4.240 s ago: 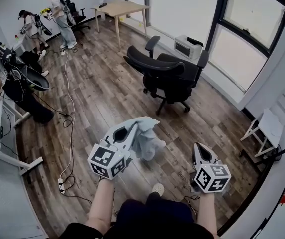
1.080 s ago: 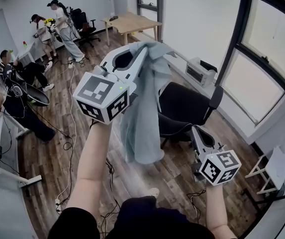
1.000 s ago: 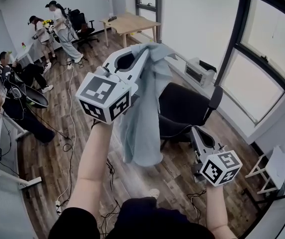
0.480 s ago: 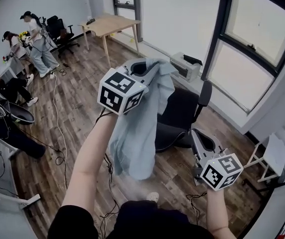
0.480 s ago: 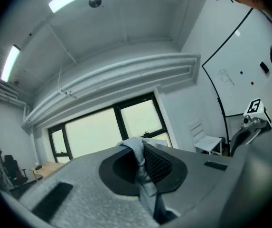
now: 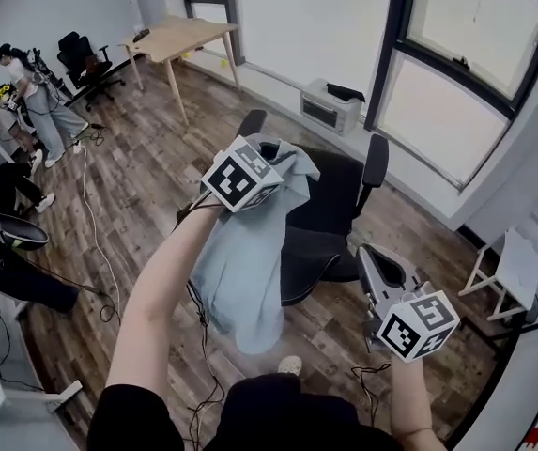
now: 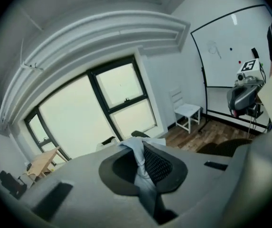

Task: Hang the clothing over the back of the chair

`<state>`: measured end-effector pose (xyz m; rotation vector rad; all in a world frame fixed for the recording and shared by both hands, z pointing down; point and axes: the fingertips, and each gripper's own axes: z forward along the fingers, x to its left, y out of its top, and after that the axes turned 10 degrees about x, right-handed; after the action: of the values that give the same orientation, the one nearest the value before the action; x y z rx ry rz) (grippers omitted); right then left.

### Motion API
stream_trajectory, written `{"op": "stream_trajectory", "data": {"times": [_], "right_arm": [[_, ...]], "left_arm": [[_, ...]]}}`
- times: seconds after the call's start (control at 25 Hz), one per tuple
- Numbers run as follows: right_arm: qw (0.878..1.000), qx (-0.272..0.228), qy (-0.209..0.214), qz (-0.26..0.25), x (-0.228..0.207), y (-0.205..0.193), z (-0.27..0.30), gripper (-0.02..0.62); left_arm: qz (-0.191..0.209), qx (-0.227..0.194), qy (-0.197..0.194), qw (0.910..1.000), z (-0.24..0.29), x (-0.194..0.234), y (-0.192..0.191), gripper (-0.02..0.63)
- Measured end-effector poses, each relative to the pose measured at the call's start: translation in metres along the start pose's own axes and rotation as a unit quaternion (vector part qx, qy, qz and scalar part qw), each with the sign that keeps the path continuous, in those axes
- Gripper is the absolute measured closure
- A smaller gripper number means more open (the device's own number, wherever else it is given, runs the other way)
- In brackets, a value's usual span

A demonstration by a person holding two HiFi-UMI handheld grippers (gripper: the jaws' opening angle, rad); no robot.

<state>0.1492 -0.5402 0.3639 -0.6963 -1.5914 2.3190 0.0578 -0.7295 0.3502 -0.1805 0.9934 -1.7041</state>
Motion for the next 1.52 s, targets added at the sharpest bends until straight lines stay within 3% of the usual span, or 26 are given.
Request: {"op": "stream_trajectory", "data": {"times": [0.32, 0.64, 0.92, 1.12, 1.28, 1.44, 1.52], "right_arm": [[1.000, 0.015, -0.013, 0.022, -0.027, -0.015, 0.012, 0.595], [0.998, 0.030, -0.021, 0.044, -0.046, -0.033, 0.018, 0.595], [0.998, 0.037, -0.023, 0.053, -0.047, -0.041, 0.018, 0.595], [0.998, 0.035, -0.025, 0.051, -0.045, -0.044, 0.015, 0.595], [0.998, 0.032, -0.029, 0.048, -0.039, -0.045, 0.013, 0.595], [0.998, 0.030, -0.030, 0.043, -0.035, -0.044, 0.008, 0.595], [0.998, 0.029, -0.031, 0.039, -0.031, -0.043, 0.006, 0.595]], "left_arm": [[0.028, 0.081, -0.081, 0.9930, 0.065, -0.029, -0.042, 0.597], [0.080, 0.179, -0.154, 0.9684, 0.106, -0.074, -0.093, 0.597], [0.136, 0.203, -0.164, 0.9558, 0.112, -0.093, -0.107, 0.595], [0.157, 0.230, -0.194, 0.9406, 0.105, -0.105, -0.117, 0.592], [0.163, 0.240, -0.210, 0.9335, 0.090, -0.107, -0.119, 0.461], [0.182, 0.258, -0.229, 0.9210, 0.075, -0.112, -0.119, 0.443], [0.197, 0.275, -0.242, 0.9094, 0.065, -0.114, -0.119, 0.431]]}}
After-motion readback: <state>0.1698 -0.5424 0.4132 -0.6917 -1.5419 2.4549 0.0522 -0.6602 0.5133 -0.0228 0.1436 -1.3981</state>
